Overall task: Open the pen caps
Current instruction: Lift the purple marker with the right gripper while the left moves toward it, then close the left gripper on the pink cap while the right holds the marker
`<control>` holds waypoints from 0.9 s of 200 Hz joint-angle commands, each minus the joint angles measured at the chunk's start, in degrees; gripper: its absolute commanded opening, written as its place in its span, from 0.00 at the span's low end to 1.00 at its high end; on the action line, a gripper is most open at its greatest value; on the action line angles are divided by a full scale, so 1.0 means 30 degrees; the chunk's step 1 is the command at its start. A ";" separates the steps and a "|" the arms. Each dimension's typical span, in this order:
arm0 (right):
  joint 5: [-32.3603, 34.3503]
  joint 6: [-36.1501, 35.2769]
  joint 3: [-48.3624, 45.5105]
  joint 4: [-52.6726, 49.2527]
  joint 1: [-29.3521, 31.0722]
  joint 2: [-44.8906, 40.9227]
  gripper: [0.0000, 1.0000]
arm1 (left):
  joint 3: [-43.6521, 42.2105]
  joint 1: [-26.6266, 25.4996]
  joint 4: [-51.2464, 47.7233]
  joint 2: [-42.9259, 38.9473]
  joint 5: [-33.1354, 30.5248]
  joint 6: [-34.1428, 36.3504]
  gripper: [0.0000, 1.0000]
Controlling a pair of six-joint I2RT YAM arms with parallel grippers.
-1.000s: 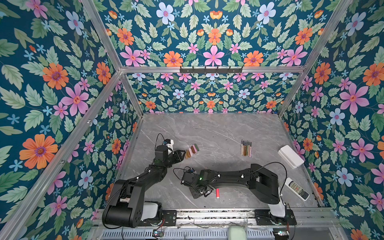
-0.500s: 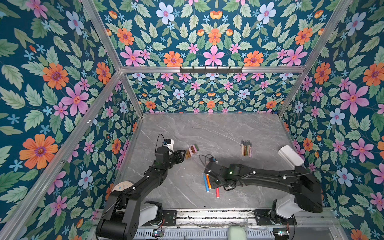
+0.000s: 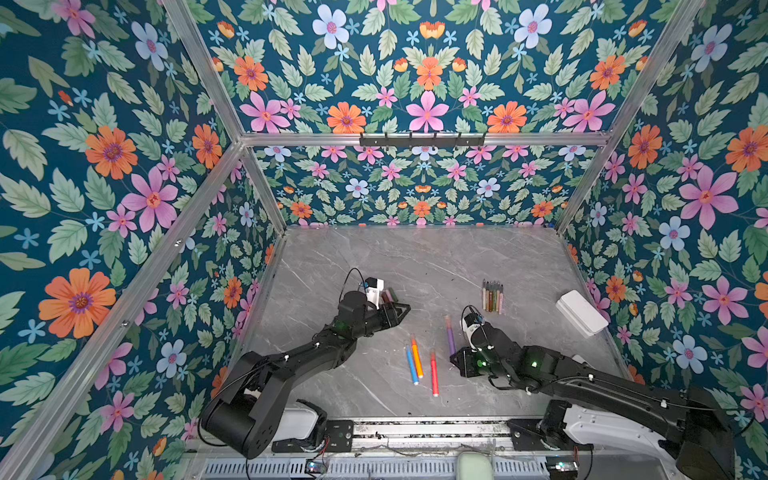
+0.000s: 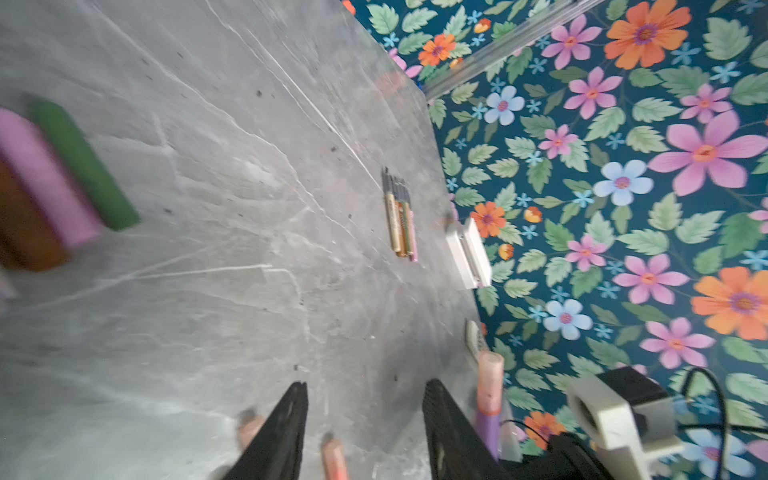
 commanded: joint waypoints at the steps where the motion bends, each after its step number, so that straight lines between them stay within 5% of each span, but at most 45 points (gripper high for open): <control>1: -0.0401 -0.0206 0.0019 0.0468 -0.0045 0.0008 0.06 | -0.0095 -0.0779 0.5326 0.1018 0.1927 -0.3567 0.49; 69: -0.1104 -0.0411 0.0224 0.1085 -0.0045 0.1116 0.06 | 0.0338 -0.2805 0.7975 0.3251 0.1587 -0.5258 0.47; 180: -0.1310 -0.0443 0.0400 0.0935 -0.0045 0.1041 0.06 | 0.1521 -0.4040 0.3722 0.2908 0.0342 -0.2615 0.46</control>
